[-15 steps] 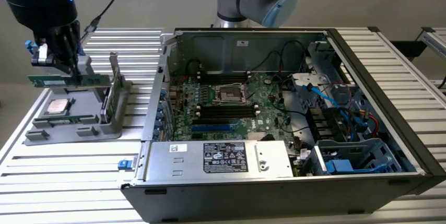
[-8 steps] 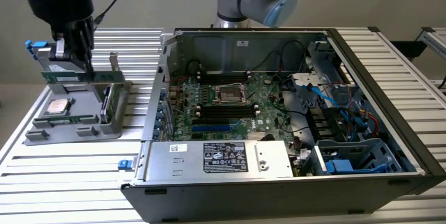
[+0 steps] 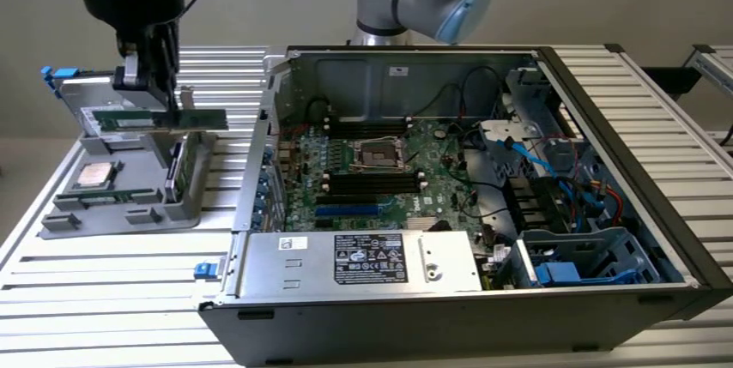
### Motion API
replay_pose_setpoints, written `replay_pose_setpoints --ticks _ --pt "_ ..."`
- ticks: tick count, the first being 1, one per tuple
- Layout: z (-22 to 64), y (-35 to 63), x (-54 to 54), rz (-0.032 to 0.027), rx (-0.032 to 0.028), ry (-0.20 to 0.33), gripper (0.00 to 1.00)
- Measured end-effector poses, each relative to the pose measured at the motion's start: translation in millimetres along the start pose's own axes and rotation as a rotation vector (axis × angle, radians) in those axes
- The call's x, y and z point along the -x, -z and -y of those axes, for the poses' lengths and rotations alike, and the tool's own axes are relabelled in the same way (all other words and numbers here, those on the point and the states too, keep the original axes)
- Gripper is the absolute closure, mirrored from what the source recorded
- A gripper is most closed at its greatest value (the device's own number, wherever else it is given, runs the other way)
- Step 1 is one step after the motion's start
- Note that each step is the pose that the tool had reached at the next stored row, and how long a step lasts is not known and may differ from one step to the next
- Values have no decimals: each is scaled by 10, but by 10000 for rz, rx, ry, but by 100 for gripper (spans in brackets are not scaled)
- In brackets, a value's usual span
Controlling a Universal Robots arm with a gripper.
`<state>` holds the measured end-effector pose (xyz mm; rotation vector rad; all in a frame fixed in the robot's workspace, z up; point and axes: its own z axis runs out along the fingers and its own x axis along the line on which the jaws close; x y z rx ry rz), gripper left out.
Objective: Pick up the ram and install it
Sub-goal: 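Pick up the ram and move it above insertion slot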
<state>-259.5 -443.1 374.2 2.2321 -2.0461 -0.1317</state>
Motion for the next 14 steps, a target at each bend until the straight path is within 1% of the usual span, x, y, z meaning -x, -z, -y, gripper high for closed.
replay_pose_setpoints --ticks 7,14 --pt "239 120 -24 1 1 35 86" --pt "535 179 -50 -3 1 70 86"
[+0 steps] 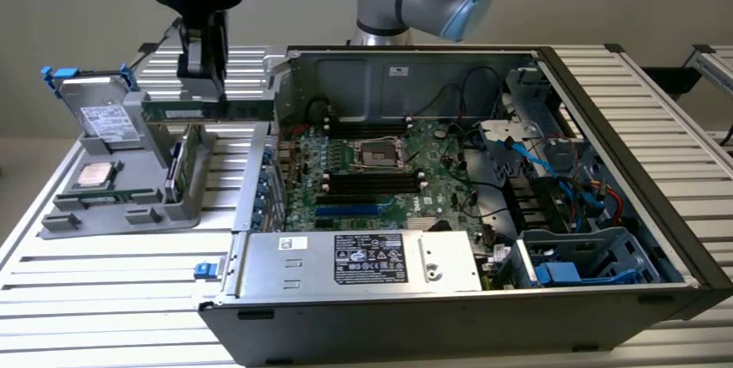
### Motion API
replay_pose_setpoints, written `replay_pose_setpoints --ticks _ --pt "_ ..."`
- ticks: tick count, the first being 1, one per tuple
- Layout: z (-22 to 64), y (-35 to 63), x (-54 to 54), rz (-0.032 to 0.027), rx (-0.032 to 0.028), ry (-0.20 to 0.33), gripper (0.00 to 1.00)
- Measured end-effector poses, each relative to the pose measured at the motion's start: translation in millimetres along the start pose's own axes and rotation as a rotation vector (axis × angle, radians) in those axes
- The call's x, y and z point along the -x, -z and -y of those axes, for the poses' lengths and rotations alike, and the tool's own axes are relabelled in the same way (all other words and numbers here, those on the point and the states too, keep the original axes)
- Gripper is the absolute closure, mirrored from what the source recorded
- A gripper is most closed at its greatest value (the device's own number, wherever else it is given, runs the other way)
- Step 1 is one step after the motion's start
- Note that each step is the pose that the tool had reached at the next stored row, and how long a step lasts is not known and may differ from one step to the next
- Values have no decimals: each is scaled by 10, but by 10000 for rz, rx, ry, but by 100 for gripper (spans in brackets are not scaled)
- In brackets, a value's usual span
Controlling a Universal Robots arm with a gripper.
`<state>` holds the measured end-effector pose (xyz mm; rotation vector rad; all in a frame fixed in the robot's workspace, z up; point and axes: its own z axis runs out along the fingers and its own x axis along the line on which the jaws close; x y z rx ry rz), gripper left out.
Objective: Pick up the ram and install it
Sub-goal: 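Pick up the ram and move it above insertion slot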
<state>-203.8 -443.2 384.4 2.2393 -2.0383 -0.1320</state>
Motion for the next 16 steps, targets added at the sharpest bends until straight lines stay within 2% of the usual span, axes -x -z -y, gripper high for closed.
replay_pose_setpoints --ticks 16 --pt "717 105 -66 -5 -1 42 86"
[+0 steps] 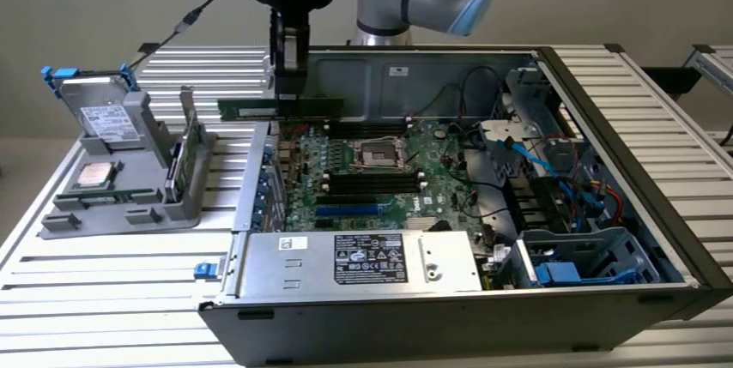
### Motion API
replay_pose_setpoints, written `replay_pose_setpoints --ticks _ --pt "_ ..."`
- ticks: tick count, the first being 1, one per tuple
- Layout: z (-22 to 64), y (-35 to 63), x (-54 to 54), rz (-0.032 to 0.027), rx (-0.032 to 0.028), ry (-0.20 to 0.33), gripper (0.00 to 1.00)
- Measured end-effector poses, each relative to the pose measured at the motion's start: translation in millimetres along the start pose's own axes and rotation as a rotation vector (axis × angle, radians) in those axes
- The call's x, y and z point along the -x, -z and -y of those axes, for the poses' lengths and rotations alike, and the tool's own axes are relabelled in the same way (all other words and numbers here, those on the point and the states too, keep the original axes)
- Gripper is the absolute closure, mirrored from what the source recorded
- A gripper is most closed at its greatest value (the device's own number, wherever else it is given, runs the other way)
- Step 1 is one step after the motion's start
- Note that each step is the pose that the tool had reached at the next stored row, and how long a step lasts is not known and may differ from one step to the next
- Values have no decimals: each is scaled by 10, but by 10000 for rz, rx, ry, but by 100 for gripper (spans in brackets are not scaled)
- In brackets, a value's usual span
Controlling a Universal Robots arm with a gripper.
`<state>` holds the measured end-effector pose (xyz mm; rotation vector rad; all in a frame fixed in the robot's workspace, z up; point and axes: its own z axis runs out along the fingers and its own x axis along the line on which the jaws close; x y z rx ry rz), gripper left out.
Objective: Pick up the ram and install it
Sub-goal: 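Pick up the ram and move it above insertion slot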
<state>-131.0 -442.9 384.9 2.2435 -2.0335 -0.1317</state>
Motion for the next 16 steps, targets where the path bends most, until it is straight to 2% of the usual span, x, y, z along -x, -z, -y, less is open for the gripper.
replay_pose_setpoints --ticks 8,16 --pt "350 41 21 -1 -7 0 86" --pt "620 31 93 -11 -116 -3 86"
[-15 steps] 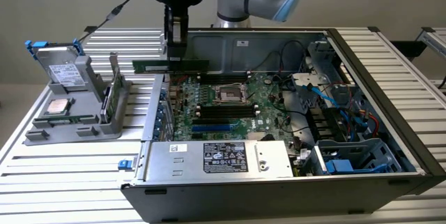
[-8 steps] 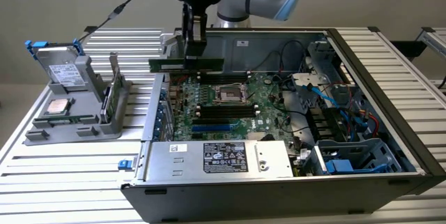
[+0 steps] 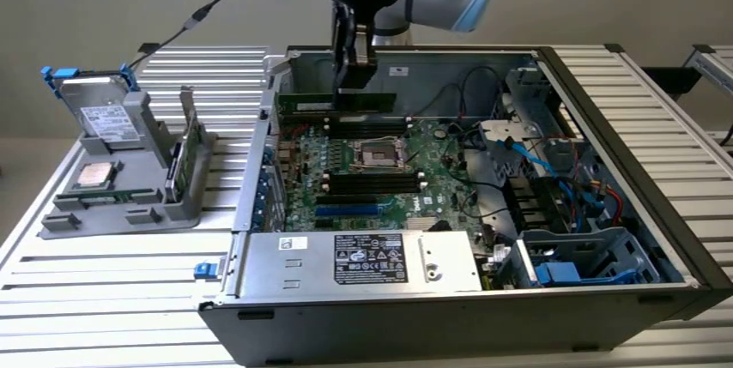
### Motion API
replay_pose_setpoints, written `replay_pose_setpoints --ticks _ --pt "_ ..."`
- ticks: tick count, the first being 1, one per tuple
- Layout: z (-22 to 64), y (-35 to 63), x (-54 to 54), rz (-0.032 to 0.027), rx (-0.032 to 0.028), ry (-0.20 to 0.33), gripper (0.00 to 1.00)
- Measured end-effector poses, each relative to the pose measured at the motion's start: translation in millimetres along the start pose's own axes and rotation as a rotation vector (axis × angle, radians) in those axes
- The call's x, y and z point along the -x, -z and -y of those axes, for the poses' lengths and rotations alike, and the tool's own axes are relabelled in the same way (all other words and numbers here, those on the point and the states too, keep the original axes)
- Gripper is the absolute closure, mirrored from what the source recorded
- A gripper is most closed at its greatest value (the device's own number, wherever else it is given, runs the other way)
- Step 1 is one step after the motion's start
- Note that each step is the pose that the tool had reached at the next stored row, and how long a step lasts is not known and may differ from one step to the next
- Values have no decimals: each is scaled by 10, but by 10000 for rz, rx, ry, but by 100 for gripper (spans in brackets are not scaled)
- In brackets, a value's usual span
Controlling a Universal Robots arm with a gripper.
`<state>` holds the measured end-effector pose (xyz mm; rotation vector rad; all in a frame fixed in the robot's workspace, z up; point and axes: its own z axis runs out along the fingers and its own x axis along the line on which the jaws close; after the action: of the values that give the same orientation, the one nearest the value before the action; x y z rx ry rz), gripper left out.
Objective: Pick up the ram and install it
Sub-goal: 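Pick up the ram and move it above insertion slot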
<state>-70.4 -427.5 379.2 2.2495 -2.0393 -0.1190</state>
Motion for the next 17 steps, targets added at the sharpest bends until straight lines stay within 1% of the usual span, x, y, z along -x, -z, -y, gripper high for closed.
replay_pose_setpoints --ticks 2,6,10,13,17 --pt "36 -4 6 1 -8 -6 86" --pt "81 -12 14 9 -25 -51 86" --pt "108 -13 23 15 -88 -102 86" --pt "118 -17 26 48 -143 -177 86" --pt "125 -22 26 119 -206 -351 86"
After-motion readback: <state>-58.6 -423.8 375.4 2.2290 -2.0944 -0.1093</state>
